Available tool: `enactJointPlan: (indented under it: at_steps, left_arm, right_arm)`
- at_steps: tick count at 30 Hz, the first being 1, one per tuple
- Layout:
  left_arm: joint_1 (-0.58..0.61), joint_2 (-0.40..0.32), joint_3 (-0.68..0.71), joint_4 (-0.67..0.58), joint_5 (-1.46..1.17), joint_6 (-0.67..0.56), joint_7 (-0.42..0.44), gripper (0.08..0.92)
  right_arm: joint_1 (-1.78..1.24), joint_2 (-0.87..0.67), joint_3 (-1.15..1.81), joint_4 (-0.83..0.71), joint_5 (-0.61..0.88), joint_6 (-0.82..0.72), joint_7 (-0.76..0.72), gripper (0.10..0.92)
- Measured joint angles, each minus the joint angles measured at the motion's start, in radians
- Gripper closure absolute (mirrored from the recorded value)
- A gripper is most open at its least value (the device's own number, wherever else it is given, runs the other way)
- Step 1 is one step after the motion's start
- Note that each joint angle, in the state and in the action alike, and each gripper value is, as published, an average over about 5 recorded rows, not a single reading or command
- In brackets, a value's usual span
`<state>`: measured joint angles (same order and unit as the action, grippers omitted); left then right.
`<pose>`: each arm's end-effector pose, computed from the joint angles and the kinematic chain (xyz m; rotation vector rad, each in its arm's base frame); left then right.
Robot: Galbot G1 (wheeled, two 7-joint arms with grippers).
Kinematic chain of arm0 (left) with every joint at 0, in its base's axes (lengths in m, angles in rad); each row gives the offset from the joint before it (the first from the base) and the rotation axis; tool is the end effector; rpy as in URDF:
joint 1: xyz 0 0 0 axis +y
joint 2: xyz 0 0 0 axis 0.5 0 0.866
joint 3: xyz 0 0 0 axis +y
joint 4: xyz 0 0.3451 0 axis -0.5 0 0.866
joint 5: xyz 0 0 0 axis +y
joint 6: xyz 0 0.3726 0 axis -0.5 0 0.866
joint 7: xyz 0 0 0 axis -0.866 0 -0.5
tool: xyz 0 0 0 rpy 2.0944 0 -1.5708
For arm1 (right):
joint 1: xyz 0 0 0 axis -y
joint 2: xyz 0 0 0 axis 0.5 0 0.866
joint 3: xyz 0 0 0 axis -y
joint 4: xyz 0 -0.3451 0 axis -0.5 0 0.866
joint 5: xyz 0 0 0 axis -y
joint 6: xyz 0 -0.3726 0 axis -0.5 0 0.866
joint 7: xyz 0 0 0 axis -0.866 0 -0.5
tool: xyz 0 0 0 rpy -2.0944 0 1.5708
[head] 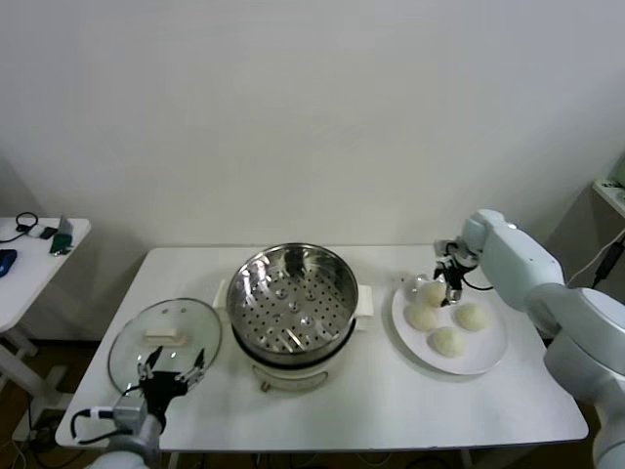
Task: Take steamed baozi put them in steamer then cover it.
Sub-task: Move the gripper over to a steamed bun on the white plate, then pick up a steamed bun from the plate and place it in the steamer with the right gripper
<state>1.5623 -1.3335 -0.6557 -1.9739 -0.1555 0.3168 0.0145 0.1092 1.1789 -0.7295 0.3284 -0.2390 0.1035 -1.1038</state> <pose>0.2056 0.0907 -0.3264 0.0334 -2.7261 -0.1502 0.6453 -0.1610 -0.2429 1.1761 -1.3698 1.2984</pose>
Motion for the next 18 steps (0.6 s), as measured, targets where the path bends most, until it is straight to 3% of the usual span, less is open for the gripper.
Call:
enactJointPlan:
  at_steps: [18]
  left_arm:
    - [0.001, -0.005, -0.001, 0.006, -0.002, -0.001, -0.001, 0.177]
  right_arm:
    - [0.014, 0.000, -0.009, -0.011, -0.029, 0.005, -0.004, 0.341]
